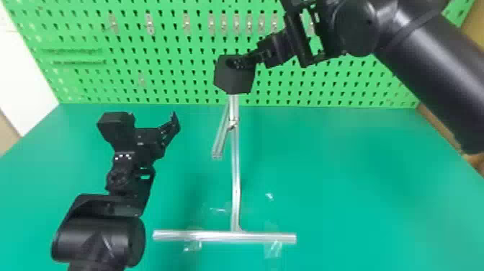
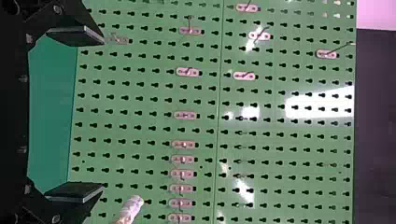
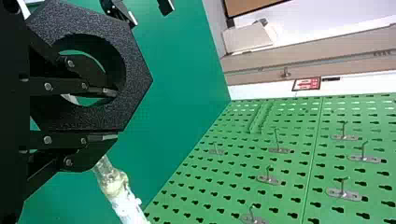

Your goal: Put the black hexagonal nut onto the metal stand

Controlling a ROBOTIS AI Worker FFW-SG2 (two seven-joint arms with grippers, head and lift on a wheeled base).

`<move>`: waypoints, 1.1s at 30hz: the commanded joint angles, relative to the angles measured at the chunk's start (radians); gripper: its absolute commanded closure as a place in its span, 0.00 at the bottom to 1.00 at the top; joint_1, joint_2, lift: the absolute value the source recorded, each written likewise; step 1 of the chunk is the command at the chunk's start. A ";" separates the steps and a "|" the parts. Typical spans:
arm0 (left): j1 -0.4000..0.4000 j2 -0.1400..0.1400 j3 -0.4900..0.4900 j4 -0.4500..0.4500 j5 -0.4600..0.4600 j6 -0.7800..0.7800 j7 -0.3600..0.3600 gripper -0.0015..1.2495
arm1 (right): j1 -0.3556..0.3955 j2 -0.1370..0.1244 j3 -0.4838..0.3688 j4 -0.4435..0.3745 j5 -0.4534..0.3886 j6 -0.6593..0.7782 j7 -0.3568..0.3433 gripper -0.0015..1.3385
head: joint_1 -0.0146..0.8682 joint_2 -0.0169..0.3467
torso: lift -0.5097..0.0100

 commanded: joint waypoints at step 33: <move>0.017 0.006 0.013 -0.017 0.006 -0.002 0.000 0.14 | 0.178 0.016 -0.426 -0.305 0.162 0.067 0.018 0.00 | 0.80 0.27 | 0.98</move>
